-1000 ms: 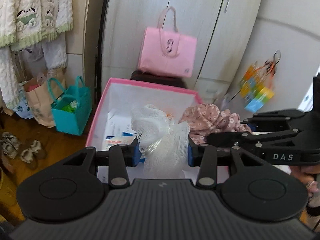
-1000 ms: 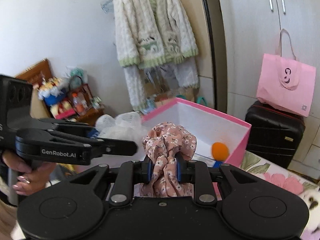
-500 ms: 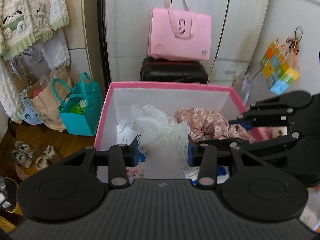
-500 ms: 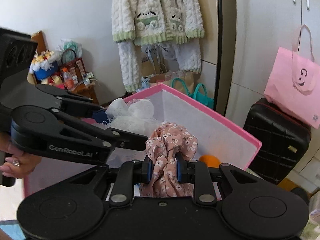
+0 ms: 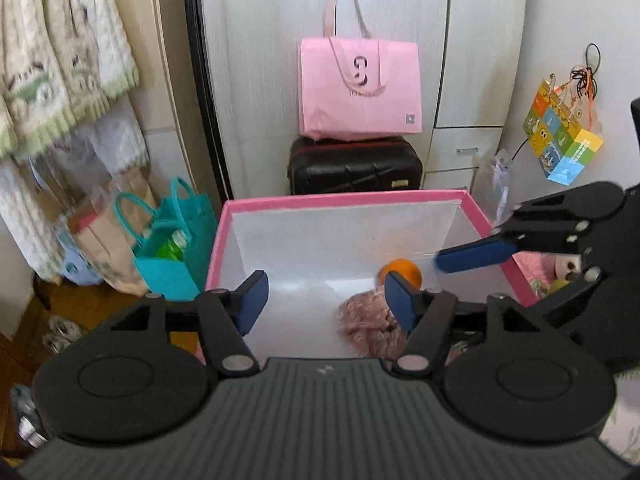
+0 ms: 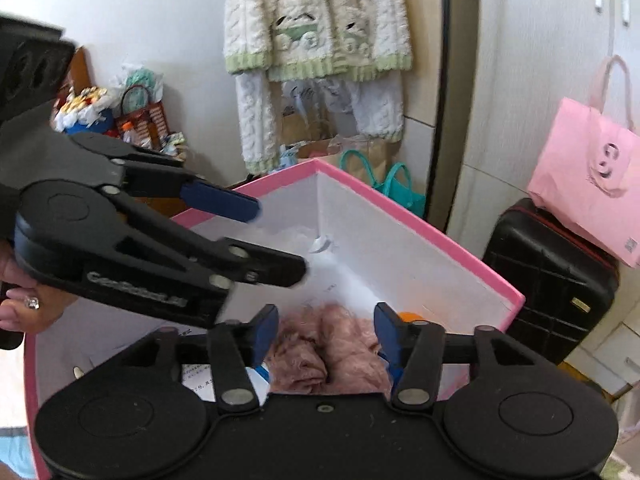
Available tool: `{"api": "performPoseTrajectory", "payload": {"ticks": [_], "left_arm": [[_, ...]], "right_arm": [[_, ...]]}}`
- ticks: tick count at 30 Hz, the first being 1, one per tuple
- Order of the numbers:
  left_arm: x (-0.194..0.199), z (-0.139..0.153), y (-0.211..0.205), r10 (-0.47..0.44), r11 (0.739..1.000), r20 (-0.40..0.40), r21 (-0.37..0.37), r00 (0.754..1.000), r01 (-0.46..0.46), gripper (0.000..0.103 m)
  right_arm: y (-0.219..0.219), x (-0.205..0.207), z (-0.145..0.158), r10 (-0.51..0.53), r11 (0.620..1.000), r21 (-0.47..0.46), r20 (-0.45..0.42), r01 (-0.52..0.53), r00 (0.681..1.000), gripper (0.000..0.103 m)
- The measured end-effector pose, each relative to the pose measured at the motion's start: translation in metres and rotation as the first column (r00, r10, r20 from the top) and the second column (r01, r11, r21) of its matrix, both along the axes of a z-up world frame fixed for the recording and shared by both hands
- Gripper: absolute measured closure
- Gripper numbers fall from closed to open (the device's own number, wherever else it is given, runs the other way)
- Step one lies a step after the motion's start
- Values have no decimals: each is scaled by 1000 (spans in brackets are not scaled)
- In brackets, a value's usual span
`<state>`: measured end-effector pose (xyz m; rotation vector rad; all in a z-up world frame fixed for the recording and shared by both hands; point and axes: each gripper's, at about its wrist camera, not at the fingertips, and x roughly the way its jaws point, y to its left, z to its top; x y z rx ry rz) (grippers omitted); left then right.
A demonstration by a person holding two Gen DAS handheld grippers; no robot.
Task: Organize soft objects
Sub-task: 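Lower both items into the shoebox and open both tools, then move the left tool back to the lilac plush on the bed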
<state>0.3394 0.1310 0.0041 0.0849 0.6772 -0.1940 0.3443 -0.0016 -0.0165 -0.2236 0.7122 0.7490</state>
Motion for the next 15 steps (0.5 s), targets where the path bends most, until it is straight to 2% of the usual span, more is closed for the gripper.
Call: {"api": "performPoseTrajectory", "payload": {"ticks": [3,8,15], "left_arm": [[-19,12,3,-22,1000,20,-8,1000,22,31],[-53,31,5,-52,999,40,7,998,52,30],[-105,56,3,-105,994,33,1,994,105,27]], "right_arm": [[-13,-17,12,-17,1000,21,23,16,1000,43],[-41,-55,35,-45,998,56,50,42,998,42],[-70,-104,59,-73,996,52,68,69,995,42]]}}
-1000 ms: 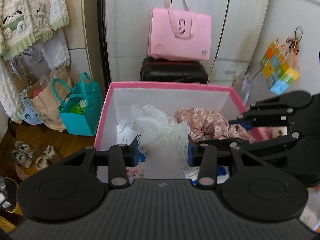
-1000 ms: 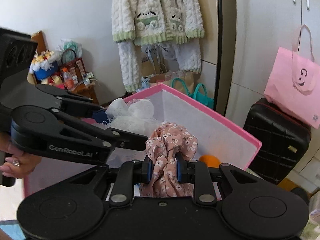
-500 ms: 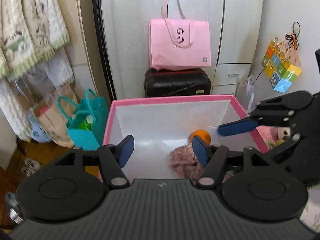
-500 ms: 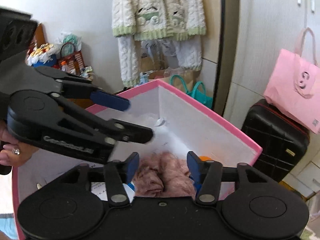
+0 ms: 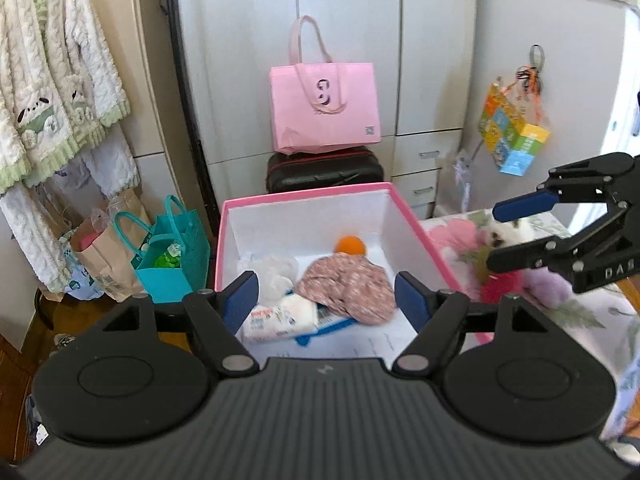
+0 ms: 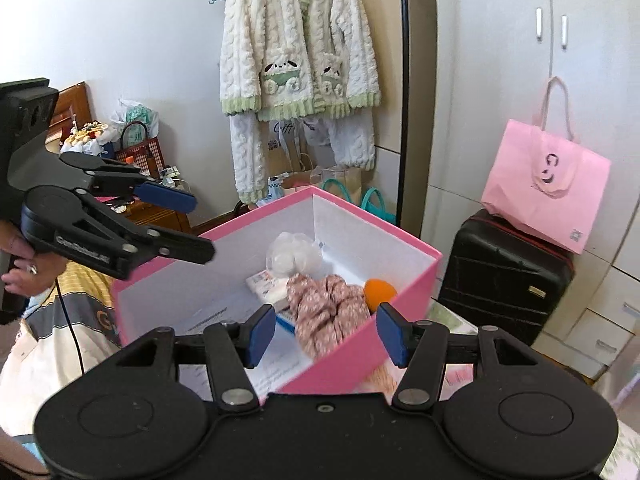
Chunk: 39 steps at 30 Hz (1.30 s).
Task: Organize soft objects
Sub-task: 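Move the left tool back to the lilac plush on the bed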
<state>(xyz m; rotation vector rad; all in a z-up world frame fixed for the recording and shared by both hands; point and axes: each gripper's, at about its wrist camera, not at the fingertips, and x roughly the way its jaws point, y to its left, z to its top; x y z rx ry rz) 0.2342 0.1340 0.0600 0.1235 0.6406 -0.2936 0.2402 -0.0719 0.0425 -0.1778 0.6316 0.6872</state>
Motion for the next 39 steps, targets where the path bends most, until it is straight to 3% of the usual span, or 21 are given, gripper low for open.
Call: {"api": "performPoseTrajectory", "payload": {"ticks": [8,11,15,26,31,34,39], "left_arm": [[-53,22,-19,-76,997,-18,-3,997,76,25],[-72,24,-32,-102,994,1,30,995,102,25],[-95,23,-53,-158,985,18,75,987,156,23],[-119,-3,-121,-337,933,-48,118,940,341,22],[-114,-14,-145,-390,916,-77,74,918,395,22],[-109,-22,-157,-395,916,-84,47,915,399,19],[-96,-36,-172,-398,917,-100,-4,912,400,16]], "right_arm": [[-36,-58,21,-7,1000,-23,38,8,999,42],[-52,-81,23,-45,999,-11,60,46,997,42],[-74,-111,13,-108,994,3,72,108,992,41],[-114,-165,-22,-207,977,-36,66,210,976,41],[-122,-179,-34,-222,971,-65,86,228,971,37],[-129,-182,-43,-216,973,-71,73,222,974,30],[-138,-176,-57,-219,972,-78,53,222,974,30]]}}
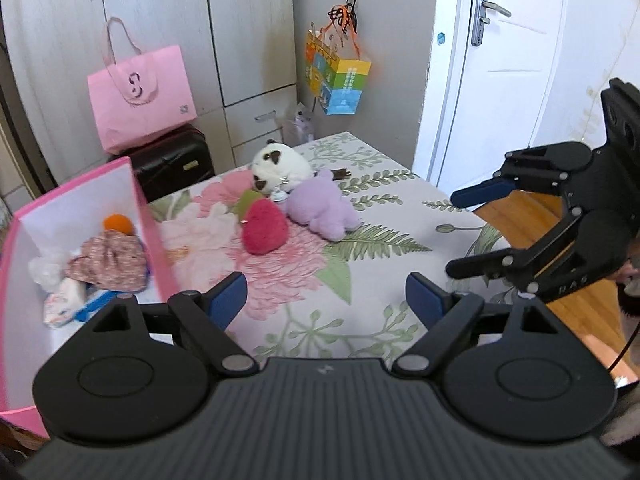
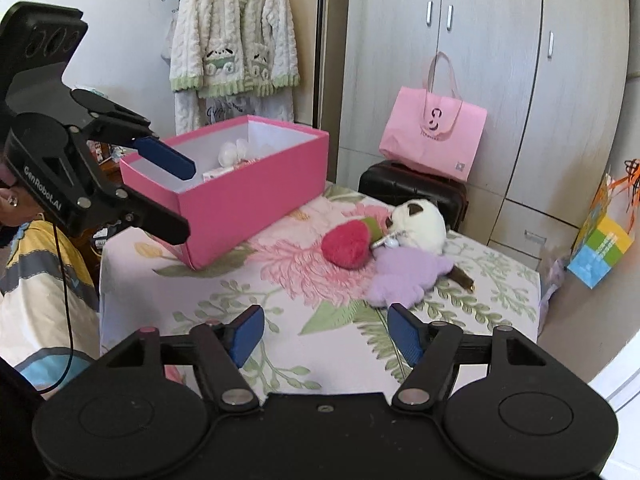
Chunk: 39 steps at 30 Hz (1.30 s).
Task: Organize soft objects
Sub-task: 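Move the left tool back to the lilac plush on the bed, then grasp the lilac plush with the left tool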
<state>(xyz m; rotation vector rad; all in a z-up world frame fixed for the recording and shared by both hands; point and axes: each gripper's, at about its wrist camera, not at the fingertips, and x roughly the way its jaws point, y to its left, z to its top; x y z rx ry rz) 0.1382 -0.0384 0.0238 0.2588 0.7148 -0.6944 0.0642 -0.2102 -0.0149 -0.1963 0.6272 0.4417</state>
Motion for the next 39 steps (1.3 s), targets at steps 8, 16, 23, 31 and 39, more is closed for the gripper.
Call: {"api": "performPoseTrajectory", "payload": {"ticks": [8,16,23,31,39], "left_arm": [[24,-25,-25,11,994,-28,-106,1000,-13,8],[63,-57,-51,15,981,-143,-190,990,-43,10],[98,-84,-73,75,963,-203,-240,976,-124,14],[125,-103,-86,162,942,-212,-256,964,-215,23],[139,-116,-94,214,934,-223,-237,951,-266,28]], "right_arm": [[-10,24,-25,0,999,33,38,-2,999,30],[-9,65,-57,-10,1000,3,44,10,999,30],[-12,104,-77,-32,999,-16,14,32,999,29],[-9,132,-88,0,999,-36,-2,0,1000,18],[-8,153,-94,-49,998,-38,3,50,999,16]]}}
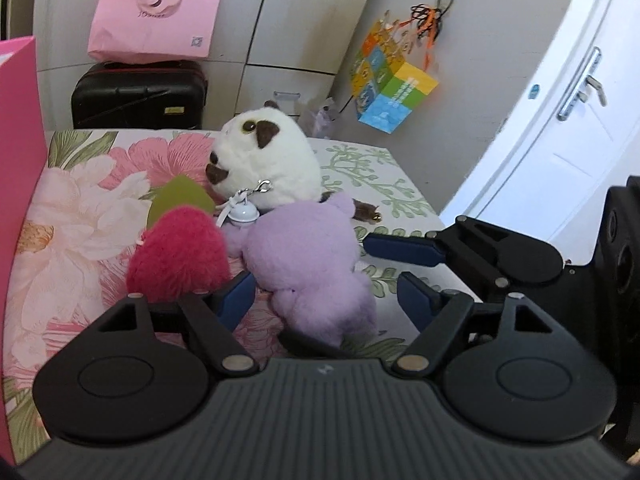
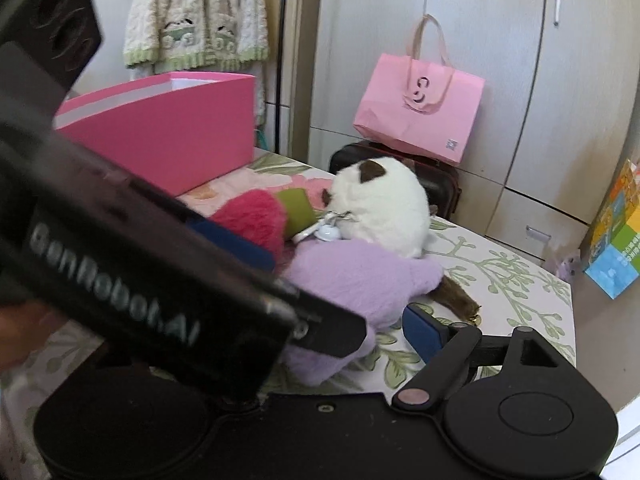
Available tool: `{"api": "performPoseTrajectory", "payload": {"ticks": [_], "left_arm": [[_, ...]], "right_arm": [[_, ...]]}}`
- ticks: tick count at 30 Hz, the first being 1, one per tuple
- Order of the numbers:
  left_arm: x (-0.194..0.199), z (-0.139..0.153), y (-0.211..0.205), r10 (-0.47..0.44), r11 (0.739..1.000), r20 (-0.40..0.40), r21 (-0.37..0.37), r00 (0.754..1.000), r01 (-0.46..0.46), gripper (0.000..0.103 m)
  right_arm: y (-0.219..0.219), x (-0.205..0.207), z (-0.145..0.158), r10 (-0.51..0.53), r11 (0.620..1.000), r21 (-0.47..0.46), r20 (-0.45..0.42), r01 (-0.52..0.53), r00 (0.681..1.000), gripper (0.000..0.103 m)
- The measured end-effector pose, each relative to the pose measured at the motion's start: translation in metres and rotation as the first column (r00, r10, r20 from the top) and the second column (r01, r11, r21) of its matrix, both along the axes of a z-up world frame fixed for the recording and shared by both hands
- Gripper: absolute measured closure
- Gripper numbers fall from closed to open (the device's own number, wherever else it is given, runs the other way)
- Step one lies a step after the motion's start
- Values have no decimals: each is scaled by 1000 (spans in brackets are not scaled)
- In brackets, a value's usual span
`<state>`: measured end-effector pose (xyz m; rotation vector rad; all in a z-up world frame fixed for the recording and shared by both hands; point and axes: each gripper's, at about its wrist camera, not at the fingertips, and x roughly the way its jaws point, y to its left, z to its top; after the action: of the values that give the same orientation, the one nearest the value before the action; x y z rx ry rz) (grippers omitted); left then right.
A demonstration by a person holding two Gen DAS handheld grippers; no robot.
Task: Organize soft objects
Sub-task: 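Grasp the lilac plush with the left tool, then carry the lilac plush with the left tool over the shoebox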
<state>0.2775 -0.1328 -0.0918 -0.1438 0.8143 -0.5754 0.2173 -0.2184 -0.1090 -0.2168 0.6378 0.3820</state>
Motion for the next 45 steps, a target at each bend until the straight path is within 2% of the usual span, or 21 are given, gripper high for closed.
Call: {"api": "performPoseTrajectory", "payload": {"ticks": [3,6,13,16,18,19,25,45], "left_arm": [[5,-4,1,14,1000,-30,-23,999,-15,44],[11,-5,3,20,999,-45,-40,999,-22,47],[10,-13,-2,19,999,-60,-30,998,-21,54],[5,-13,-5,19,1000,-35,-16,999,-20,55],[1,-14,-7,18,1000,-20,-9,1000,-18,56],[-1,-13,-8,14,1000,-13,-6,1000,-14,56],[-16,-12,-5,6,1000,4,-5,1000,-6,57],[-81,5,11,-36,999,-15,7,999,36,57]], "right_arm": [[-3,9,-4,-13,999,29,-28,14,1000,14],[-5,11,-7,-29,999,42,-39,30,999,16],[-4,5,-10,-57,996,61,-31,59,998,30],[-2,-1,-11,-80,995,59,-20,81,997,35],[0,-6,-10,-86,994,72,-23,87,996,44],[1,-8,-9,-101,992,74,-26,103,995,45],[0,-21,-8,-142,982,117,-44,146,989,46],[20,-81,6,-190,967,150,-100,204,977,46]]}}
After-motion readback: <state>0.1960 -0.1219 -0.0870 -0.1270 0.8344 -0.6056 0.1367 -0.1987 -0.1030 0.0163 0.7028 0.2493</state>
